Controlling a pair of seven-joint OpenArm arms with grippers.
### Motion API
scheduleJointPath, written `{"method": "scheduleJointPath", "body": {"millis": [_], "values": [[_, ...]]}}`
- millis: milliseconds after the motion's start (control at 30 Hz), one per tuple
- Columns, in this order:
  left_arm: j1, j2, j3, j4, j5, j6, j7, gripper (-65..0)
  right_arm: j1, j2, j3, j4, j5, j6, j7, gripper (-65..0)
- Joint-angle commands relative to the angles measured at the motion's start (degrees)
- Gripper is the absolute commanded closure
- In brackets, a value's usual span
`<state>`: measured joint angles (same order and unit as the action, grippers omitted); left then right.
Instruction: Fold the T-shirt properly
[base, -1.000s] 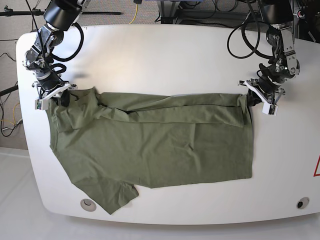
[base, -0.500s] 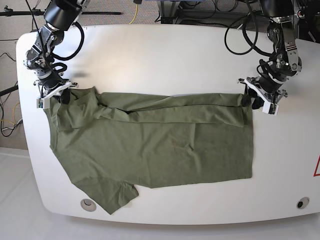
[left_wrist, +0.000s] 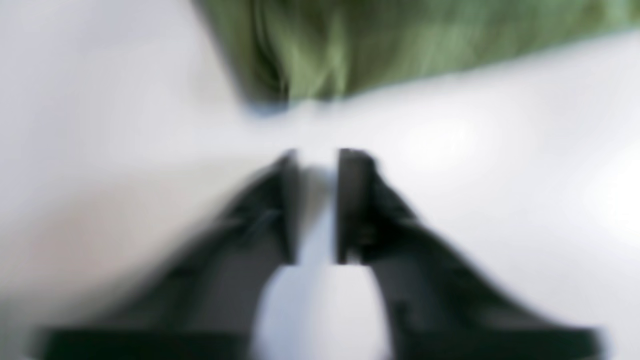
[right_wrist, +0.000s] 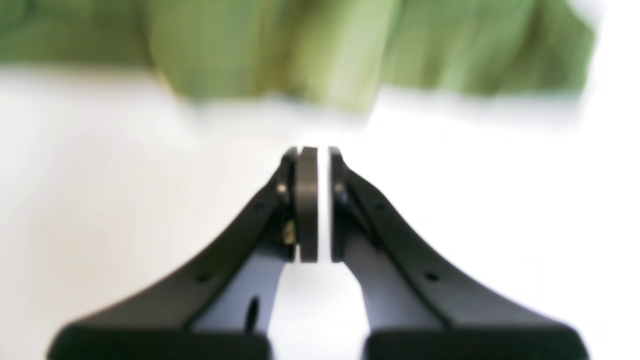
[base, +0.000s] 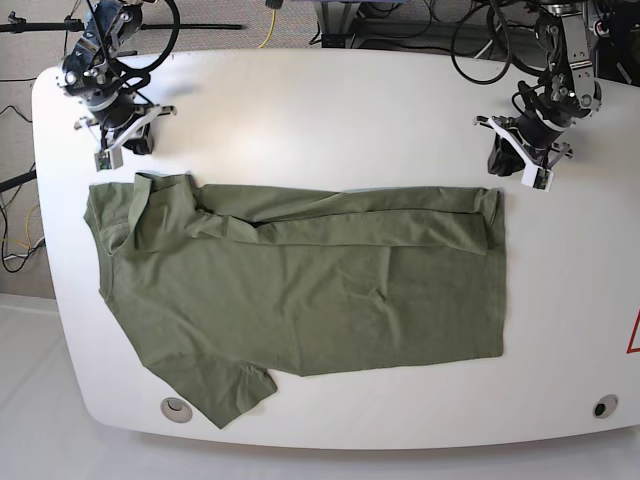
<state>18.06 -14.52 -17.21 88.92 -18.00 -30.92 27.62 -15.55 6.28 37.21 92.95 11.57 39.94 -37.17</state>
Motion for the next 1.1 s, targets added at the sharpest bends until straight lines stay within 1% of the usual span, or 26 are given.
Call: {"method": "scheduleJointPath", "body": {"millis": [0, 200, 300, 400, 600, 667, 800, 867, 933, 1000, 1067], "values": [[0.9, -0.59, -2.13, 1.22, 0.29, -0.64, -0.37, 0.0, 0.84, 1.05, 1.21, 3.29, 0.36, 0.06, 2.72, -2.6], [0.63, -1.07, -2.62, 0.84, 0.44, -1.02, 0.29, 0.0, 1.81, 1.95, 2.08, -0.43, 0.22, 0.06, 4.47, -2.1], [0.2, -1.5, -1.83, 0.97, 0.2, -0.82, 0.44, -0.1, 1.98, 2.76, 2.04, -1.37, 0.22, 0.06, 4.82, -2.2], [-0.16, -1.79, -1.0, 1.16, -0.09, -0.34, 0.87, -4.3, 1.98, 3.41, 1.96, -1.48, 0.24, 0.06, 4.79, -2.3], [-0.39, -1.93, -0.76, 1.19, -0.19, 0.54, 2.88, -13.9, 2.04, 3.33, 2.09, -1.21, 0.41, 0.06, 4.81, -2.6], [-1.27, -1.41, -0.73, 0.78, -0.21, 0.91, 5.05, -22.1, 2.01, 2.89, 2.33, -1.65, 0.62, 0.06, 4.77, -2.5], [-1.84, -1.14, -0.61, 0.56, -0.27, 1.51, 6.13, -28.9, 2.19, 2.7, 2.35, -1.86, 0.39, 0.06, 4.9, -2.5], [-2.07, -1.02, -0.55, 0.43, -0.32, 1.55, 6.63, -31.1, 2.19, 2.65, 2.36, -1.85, 0.08, 0.06, 4.89, -2.4], [-2.2, -0.87, -0.48, 0.38, -0.41, 1.6, 7.16, -32.0, 2.14, 2.56, 2.35, -1.72, -0.34, 0.06, 4.99, -2.4], [-1.62, -0.9, -0.33, 0.13, -0.79, 1.13, 6.75, -31.9, 1.91, 1.41, 2.86, -1.61, -3.45, 0.06, 4.28, -2.2], [-1.68, -0.81, -0.26, 0.15, -0.8, 1.05, 6.78, -30.1, 1.97, 1.06, 2.96, -1.53, -4.37, 0.06, 4.19, -2.2]]}}
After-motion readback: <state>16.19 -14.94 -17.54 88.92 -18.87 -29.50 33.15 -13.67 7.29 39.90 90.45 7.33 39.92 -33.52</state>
